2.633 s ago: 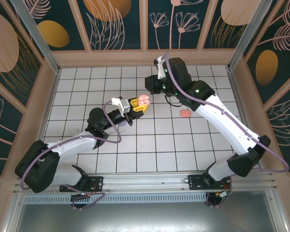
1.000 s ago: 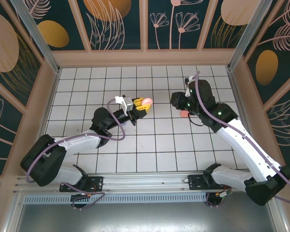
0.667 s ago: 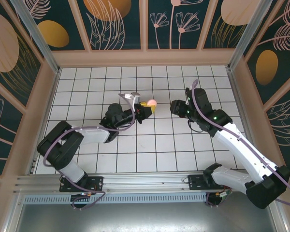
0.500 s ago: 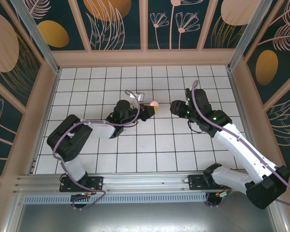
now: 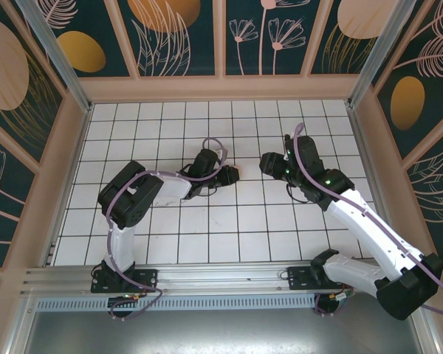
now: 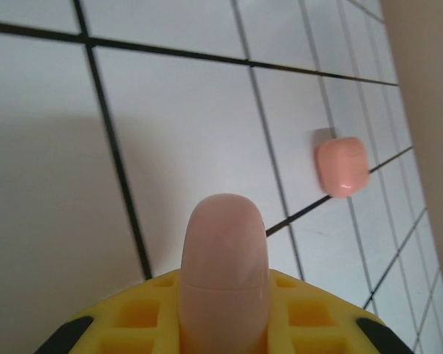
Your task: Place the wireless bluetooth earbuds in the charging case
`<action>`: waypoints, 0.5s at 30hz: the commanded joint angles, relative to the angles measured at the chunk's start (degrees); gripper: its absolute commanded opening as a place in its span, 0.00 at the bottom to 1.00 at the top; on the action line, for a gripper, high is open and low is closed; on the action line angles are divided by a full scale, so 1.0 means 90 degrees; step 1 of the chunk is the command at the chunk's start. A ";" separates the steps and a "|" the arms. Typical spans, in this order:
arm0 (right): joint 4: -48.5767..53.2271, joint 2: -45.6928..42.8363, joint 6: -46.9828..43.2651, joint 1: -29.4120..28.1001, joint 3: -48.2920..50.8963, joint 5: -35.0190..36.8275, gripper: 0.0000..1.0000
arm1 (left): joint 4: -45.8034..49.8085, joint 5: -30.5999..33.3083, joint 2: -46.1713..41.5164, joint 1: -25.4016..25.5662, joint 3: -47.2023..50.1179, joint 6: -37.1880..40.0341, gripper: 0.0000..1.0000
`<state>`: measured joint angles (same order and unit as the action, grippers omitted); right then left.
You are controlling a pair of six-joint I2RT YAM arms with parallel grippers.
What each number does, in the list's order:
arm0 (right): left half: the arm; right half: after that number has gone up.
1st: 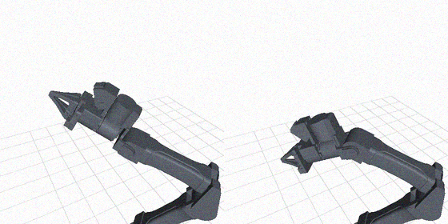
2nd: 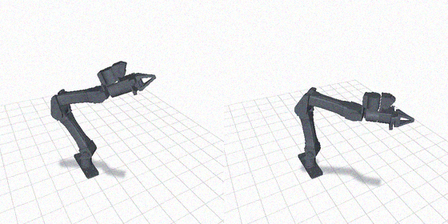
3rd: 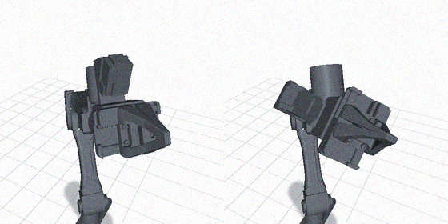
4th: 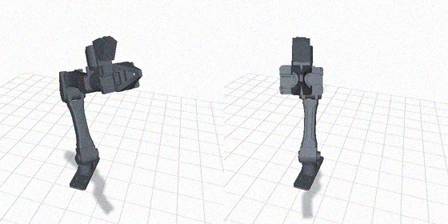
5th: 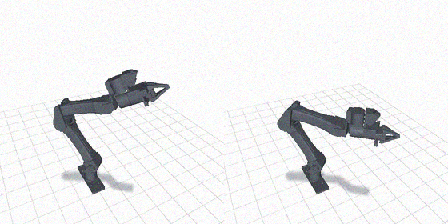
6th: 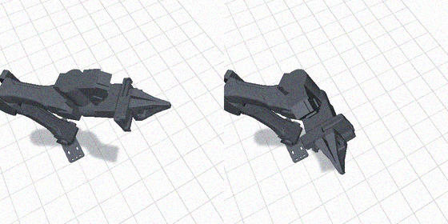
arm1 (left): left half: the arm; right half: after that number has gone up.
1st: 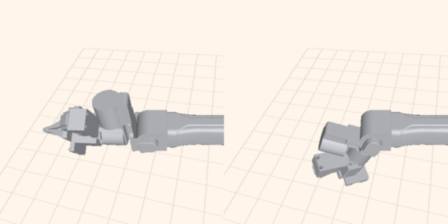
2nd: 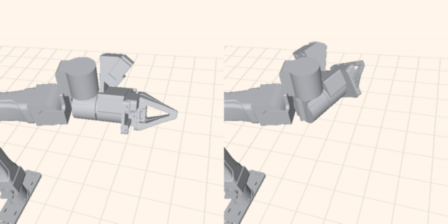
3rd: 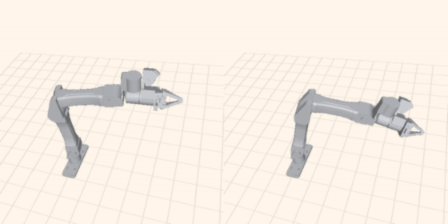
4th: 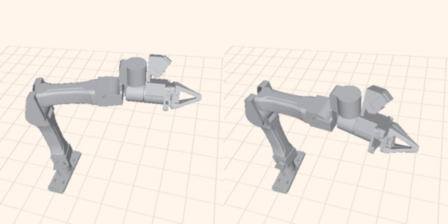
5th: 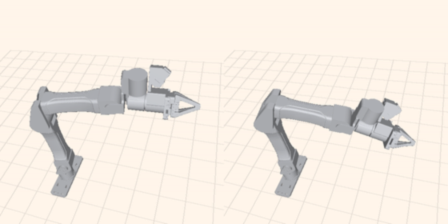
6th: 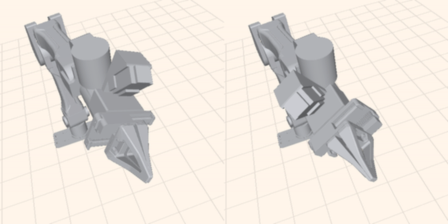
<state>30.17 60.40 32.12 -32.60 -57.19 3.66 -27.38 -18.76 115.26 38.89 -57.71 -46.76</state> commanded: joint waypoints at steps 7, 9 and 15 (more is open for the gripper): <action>-0.0122 -0.0115 0.0069 0.0058 0.0018 0.0160 0.54 | 0.1081 0.0499 0.0245 -0.0035 -0.0492 0.0268 0.18; -0.0104 -0.0114 0.0064 0.0058 -0.0019 0.0177 0.54 | 0.1167 0.0558 0.0239 -0.0034 -0.0487 0.0325 0.22; -0.0050 -0.0119 0.0023 0.0058 -0.0133 0.0206 0.54 | 0.1360 0.0695 0.0123 -0.0035 -0.0462 0.0483 0.43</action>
<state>30.17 60.38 32.10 -32.56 -57.19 4.10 -19.38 -14.94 116.31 39.07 -61.67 -44.29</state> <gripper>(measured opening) 0.542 0.420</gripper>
